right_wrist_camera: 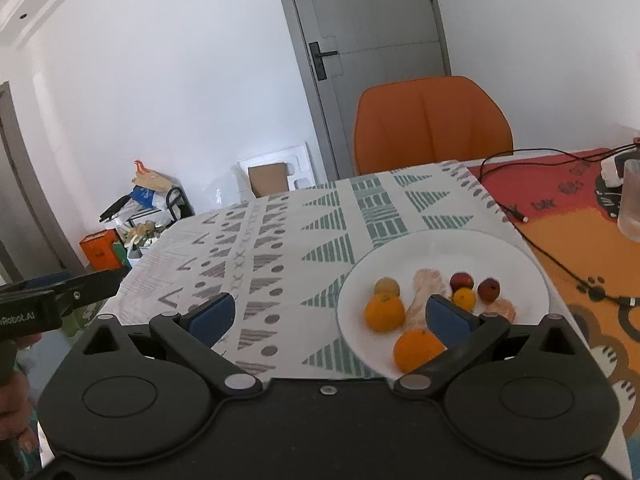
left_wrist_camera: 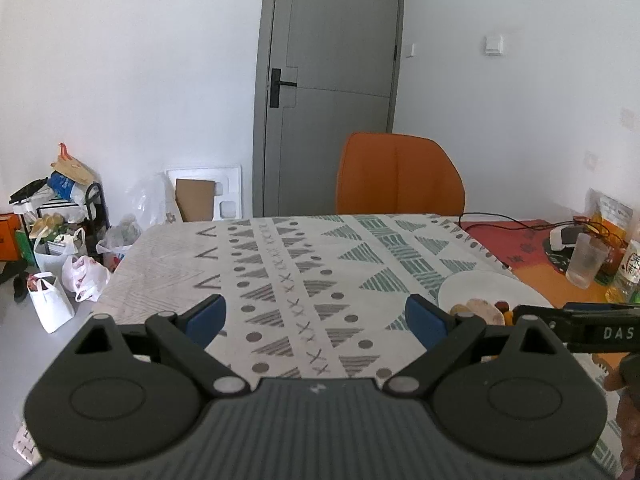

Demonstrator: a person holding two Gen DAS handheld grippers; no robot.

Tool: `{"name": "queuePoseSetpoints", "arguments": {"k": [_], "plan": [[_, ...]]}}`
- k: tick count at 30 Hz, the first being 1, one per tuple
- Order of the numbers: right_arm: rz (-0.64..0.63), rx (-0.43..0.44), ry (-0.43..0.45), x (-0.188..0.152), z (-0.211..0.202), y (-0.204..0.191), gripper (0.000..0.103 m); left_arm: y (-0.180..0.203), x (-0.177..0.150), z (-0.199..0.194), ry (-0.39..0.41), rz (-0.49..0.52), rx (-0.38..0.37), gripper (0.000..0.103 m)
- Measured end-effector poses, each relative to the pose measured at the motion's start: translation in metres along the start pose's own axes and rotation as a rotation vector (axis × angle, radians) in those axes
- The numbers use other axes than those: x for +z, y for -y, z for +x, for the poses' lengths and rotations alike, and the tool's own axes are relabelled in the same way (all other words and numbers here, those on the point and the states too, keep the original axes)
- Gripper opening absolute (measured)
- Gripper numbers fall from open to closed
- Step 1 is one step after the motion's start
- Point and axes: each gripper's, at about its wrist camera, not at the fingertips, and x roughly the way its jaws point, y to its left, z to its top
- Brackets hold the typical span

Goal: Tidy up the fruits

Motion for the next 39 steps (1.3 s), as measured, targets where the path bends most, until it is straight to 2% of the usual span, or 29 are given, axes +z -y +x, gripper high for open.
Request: {"name": "queuePoseSetpoints", "arguments": {"k": [8,19,33,39], "plan": [[-0.071,-0.018,-0.020,-0.015,-0.008,-0.013,0.103,-0.006,-0.017,-0.005,-0.040,-0.014,0.024,0.095],[-0.076,-0.017,-0.052,-0.032,-0.011,-0.015,0.103,-0.010,-0.038,-0.012,-0.080,-0.012,0.035,0.095],[-0.027,0.007,-0.072,-0.041,-0.011,-0.011,0.103,-0.013,-0.044,-0.012,-0.109,-0.006,0.049,0.095],[-0.043,0.003,-0.063,-0.041,-0.012,-0.012,0.103,-0.011,-0.044,-0.011,-0.115,0.002,0.041,0.095]]}}
